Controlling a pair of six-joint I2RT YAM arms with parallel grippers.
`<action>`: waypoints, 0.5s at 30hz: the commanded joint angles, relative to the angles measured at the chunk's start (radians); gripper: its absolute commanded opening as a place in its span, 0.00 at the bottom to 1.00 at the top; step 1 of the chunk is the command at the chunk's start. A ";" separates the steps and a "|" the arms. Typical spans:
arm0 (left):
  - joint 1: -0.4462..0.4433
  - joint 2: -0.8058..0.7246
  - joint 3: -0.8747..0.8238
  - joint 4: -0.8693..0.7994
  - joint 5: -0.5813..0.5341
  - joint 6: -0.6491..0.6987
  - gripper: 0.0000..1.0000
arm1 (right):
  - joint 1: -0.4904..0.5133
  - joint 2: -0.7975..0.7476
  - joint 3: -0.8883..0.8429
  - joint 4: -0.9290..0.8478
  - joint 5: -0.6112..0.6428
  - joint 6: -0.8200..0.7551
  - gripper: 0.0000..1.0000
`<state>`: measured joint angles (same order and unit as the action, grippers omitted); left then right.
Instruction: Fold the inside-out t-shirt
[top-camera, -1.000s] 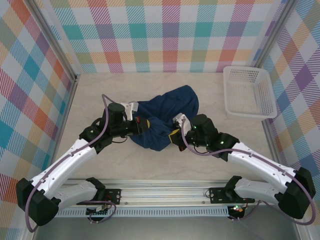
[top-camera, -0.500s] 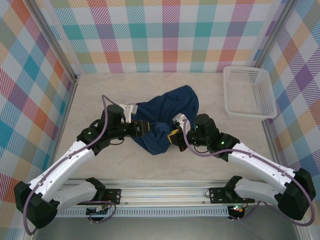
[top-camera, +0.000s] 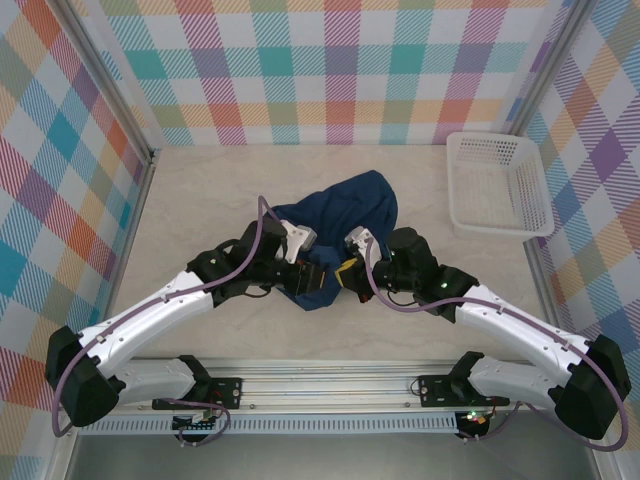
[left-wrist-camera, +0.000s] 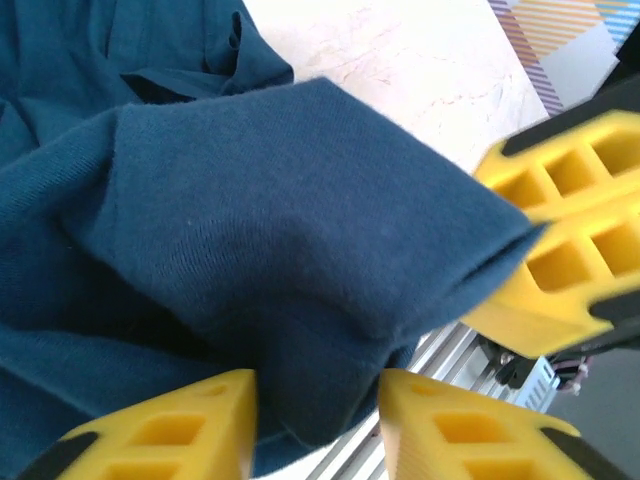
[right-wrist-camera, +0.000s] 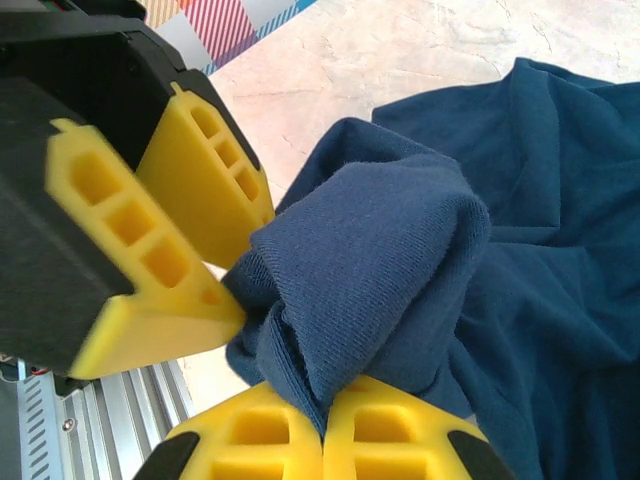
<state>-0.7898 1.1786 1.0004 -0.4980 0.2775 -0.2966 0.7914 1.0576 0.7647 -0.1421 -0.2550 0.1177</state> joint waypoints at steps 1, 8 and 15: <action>-0.014 0.007 0.046 -0.002 -0.006 0.038 0.24 | -0.003 -0.014 -0.001 0.028 -0.007 -0.001 0.00; -0.013 -0.011 0.058 -0.011 -0.034 0.042 0.10 | -0.005 -0.019 -0.010 -0.006 0.030 -0.032 0.00; 0.008 -0.107 0.092 -0.008 -0.047 0.027 0.02 | -0.005 -0.026 -0.003 -0.092 0.129 -0.079 0.00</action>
<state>-0.7895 1.1366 1.0454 -0.5045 0.2405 -0.2699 0.7914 1.0565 0.7635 -0.1871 -0.1825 0.0799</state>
